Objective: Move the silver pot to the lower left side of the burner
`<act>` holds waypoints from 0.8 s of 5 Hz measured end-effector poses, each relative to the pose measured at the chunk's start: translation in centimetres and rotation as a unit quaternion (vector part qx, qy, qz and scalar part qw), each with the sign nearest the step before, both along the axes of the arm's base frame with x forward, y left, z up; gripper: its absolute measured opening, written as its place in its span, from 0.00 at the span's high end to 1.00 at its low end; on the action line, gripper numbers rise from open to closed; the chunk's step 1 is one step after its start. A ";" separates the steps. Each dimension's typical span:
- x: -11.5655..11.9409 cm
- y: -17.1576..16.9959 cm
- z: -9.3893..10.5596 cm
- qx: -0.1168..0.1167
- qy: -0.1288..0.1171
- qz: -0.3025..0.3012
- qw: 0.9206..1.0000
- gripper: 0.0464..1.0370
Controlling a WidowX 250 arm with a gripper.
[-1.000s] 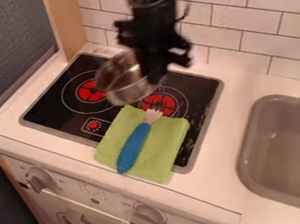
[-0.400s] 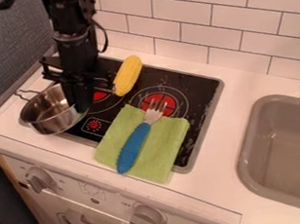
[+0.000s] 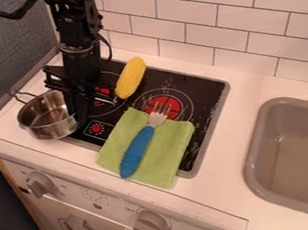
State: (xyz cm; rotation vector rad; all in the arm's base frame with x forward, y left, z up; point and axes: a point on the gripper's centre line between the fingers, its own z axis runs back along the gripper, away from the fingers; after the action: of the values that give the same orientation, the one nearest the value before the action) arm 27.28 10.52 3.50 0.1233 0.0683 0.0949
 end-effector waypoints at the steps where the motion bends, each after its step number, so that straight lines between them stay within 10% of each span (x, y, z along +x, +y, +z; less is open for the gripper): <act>1: 0.3 0.1 0.0 0.001 -0.002 0.001 1.000 0.95; 4: 0.1 -1.9 2.0 -0.055 -0.013 -0.036 0.998 0.19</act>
State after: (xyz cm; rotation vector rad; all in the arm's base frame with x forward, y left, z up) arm 27.37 8.67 5.48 0.0137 0.0421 0.0212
